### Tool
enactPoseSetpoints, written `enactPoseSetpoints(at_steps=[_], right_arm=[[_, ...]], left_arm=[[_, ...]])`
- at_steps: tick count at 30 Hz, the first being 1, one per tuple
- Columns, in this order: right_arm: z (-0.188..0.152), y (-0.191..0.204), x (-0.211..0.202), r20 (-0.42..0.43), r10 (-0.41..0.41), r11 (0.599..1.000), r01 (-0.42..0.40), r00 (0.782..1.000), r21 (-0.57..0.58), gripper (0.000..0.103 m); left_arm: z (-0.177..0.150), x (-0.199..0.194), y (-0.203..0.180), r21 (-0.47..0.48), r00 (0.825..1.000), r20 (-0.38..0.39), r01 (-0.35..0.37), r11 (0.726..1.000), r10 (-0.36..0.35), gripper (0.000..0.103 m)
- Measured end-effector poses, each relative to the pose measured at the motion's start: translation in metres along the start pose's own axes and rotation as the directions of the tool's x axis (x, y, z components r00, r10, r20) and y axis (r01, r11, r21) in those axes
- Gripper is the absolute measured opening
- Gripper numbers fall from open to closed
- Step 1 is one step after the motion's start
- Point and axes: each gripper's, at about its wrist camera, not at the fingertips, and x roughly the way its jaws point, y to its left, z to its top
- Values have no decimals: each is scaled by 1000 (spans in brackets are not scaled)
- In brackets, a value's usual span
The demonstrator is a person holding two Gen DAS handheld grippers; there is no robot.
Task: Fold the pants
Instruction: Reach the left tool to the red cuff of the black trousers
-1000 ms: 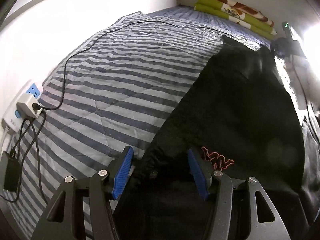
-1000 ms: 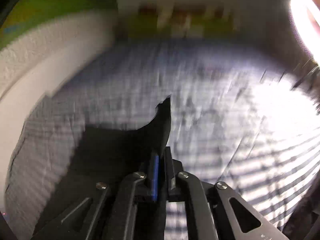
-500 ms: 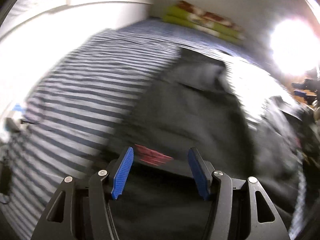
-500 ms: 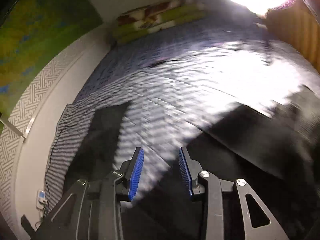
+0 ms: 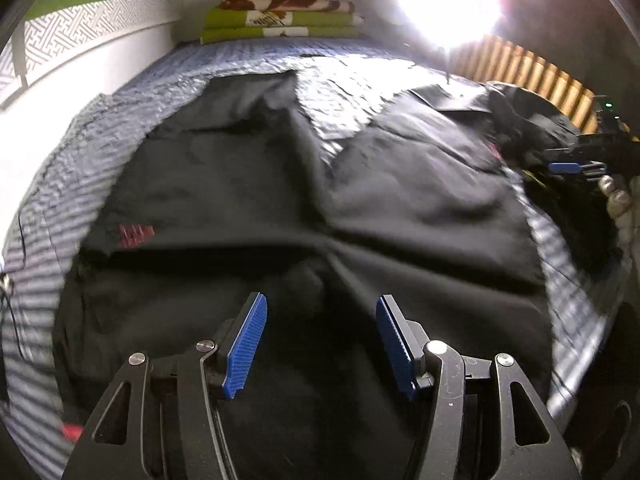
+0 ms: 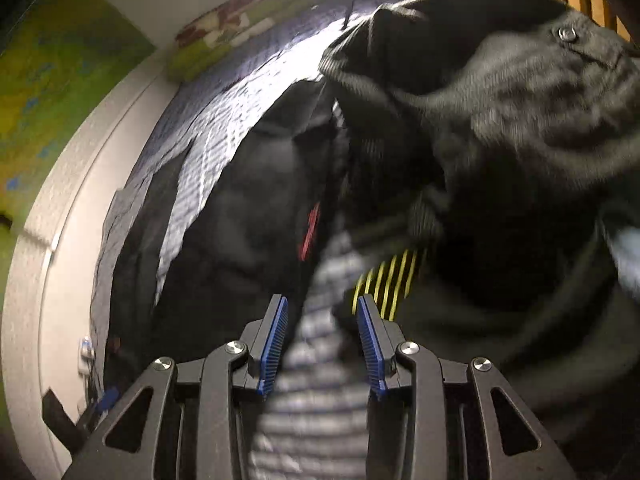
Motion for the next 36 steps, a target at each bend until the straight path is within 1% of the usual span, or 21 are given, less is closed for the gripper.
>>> enactPoseSetpoints(at_steps=[3, 5, 9, 11, 13, 14, 16, 18, 19, 22, 24, 26, 27, 28, 29, 30, 31, 32, 34, 35, 36], right_arm=[[-28, 6, -2, -42, 48, 998, -50, 998, -35, 33], [-48, 14, -2, -75, 80, 994, -85, 994, -63, 33], [-97, 38, 4, -161, 125, 981, -147, 979, -130, 33], [-123, 48, 9, -203, 123, 973, -158, 972, -168, 35], [-141, 55, 14, -230, 106, 969, -152, 967, -194, 37], [-149, 56, 17, -239, 102, 968, -151, 966, -199, 37], [-158, 54, 23, -246, 113, 971, -159, 963, -177, 37], [-161, 47, 26, -251, 154, 975, -188, 956, -117, 38], [-160, 43, 26, -248, 164, 976, -194, 955, -99, 38], [-154, 33, 26, -233, 163, 981, -182, 959, -61, 39], [-150, 26, 26, -226, 181, 981, -191, 957, -24, 40], [-147, 24, 27, -222, 193, 980, -198, 956, -1, 40], [-147, 23, 28, -217, 192, 981, -196, 957, 3, 40], [-146, 23, 28, -217, 192, 981, -196, 957, 3, 40], [-147, 24, 29, -218, 193, 980, -198, 957, 2, 41], [-147, 26, 31, -219, 193, 980, -198, 956, -2, 41], [-148, 28, 31, -219, 192, 980, -199, 957, -9, 41], [-149, 30, 32, -220, 189, 980, -198, 957, -18, 42], [-152, 38, 33, -215, 183, 980, -195, 959, -35, 49], [-152, 41, 33, -214, 182, 980, -195, 960, -40, 52], [-153, 43, 32, -214, 182, 980, -196, 960, -42, 52]], left_arm=[[-31, -24, -18, 52, 1000, -9, -16, 999, 16, 62], [-55, -35, -32, 74, 999, -38, -25, 997, 28, 62], [-86, -49, -62, 139, 997, -68, -31, 990, 41, 63], [-96, -54, -81, 189, 997, -64, -21, 982, 34, 73], [-106, -60, -102, 239, 998, -64, 0, 971, 15, 77], [-110, -60, -112, 266, 997, -70, 8, 964, 11, 80], [-118, -57, -132, 337, 996, -84, -5, 941, 36, 86], [-125, -50, -144, 405, 992, -92, -37, 913, 81, 86], [-128, -45, -149, 425, 990, -101, -44, 904, 96, 86], [-135, -27, -154, 473, 979, -135, -73, 878, 154, 86], [-141, -19, -158, 532, 970, -129, -107, 840, 205, 86], [-141, -17, -160, 555, 968, -126, -114, 824, 219, 86], [-139, -19, -160, 554, 970, -126, -106, 826, 210, 85], [-136, -22, -158, 547, 972, -124, -101, 831, 200, 81], [-134, -23, -158, 541, 973, -123, -100, 835, 196, 74], [-130, -27, -155, 525, 974, -127, -93, 846, 186, 73], [-126, -29, -152, 505, 977, -135, -76, 860, 165, 69], [-123, -32, -150, 486, 979, -142, -58, 872, 145, 62], [-118, -40, -146, 445, 983, -149, -27, 895, 104, 55], [-117, -42, -145, 436, 984, -145, -27, 900, 99, 54], [-114, -46, -143, 420, 986, -137, -30, 907, 96, 54]])
